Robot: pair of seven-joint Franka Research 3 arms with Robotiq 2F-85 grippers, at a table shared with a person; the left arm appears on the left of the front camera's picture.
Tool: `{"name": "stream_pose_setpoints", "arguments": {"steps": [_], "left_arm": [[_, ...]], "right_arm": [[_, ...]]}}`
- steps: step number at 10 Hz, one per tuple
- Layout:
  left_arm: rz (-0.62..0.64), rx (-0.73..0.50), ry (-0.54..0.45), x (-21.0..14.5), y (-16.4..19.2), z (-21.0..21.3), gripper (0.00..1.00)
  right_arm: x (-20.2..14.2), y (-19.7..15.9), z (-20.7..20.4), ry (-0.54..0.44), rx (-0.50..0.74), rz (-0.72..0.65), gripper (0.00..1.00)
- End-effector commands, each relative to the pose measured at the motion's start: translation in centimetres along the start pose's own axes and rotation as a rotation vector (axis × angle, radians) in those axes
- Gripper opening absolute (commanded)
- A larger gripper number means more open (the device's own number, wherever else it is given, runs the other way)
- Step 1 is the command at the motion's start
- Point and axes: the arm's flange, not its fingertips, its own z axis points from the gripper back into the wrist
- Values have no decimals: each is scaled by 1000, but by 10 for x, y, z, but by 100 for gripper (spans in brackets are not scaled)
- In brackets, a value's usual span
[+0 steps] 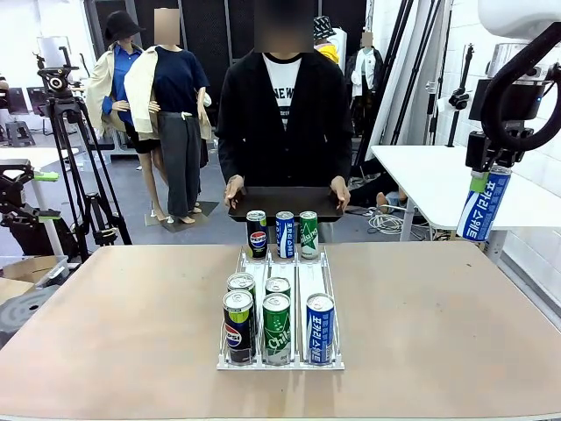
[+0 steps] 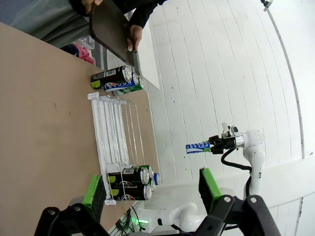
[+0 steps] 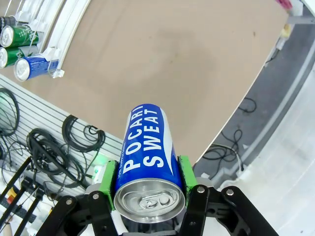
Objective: Retrieve and hand over the desired beverage to the person.
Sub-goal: Place the picked can on the Handle tray extended by the person.
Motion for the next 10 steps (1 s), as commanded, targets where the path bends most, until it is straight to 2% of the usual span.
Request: {"name": "stream_pose_setpoints", "arguments": {"steps": [1, 10], "left_arm": [[1, 0, 0, 0, -2, 0, 100], [1, 0, 0, 0, -2, 0, 100]], "right_arm": [[-1, 1, 2, -3, -4, -3, 11], [-1, 1, 2, -3, -4, -3, 11]]}}
